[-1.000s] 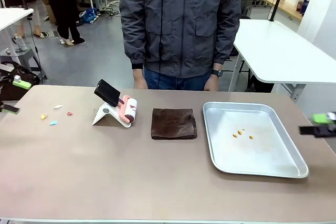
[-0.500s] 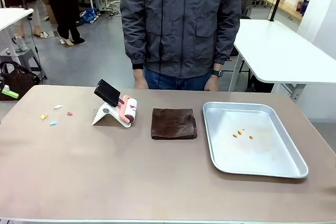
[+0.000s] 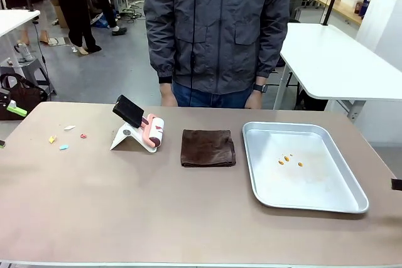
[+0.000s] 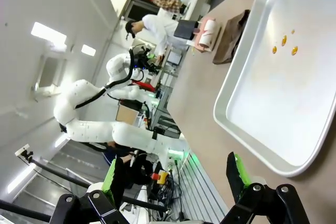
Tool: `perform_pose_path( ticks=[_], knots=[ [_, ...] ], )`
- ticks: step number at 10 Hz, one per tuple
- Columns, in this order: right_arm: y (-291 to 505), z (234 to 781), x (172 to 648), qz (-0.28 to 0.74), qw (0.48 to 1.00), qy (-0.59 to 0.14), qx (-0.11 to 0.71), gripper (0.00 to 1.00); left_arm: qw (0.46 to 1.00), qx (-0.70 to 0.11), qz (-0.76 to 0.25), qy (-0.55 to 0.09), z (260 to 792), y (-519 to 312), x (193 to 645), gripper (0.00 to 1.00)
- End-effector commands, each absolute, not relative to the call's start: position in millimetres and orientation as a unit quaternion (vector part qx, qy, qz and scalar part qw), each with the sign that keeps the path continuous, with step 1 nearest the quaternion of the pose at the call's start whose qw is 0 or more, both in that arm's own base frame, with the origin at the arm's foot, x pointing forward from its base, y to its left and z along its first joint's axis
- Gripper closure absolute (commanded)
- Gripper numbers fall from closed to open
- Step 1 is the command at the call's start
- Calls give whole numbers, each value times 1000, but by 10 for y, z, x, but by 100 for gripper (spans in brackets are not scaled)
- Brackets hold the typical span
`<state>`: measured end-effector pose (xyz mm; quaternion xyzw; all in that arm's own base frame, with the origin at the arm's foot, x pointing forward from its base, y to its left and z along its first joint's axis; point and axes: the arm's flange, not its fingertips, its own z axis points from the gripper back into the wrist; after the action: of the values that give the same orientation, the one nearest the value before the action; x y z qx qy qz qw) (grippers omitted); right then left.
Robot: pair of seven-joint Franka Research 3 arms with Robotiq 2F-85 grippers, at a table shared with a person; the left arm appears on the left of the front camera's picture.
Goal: Clean the surface of the table.
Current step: Hold the Lint Roller with your left hand and the towel with your right hand.
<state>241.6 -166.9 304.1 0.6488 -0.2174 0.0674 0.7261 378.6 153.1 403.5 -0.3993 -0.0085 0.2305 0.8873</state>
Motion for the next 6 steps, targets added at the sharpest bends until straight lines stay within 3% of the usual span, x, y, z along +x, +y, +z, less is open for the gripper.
perform_pose_path(
  ticks=[1, 3, 6],
  knots=[
    [-1671, 3088, 2429, 53, 731, -216, 646, 0, 884, -410, 225, -14, 4028, 1555, 3796, 0],
    [-1674, 3040, 2413, 67, 726, -218, 648, 0, 887, -399, 231, -9, 4035, 1535, 3784, 0],
    [-1325, 3764, 2959, 121, 781, -196, 580, 0, 885, -389, 257, -12, 4424, 1171, 4059, 0]
  ],
)
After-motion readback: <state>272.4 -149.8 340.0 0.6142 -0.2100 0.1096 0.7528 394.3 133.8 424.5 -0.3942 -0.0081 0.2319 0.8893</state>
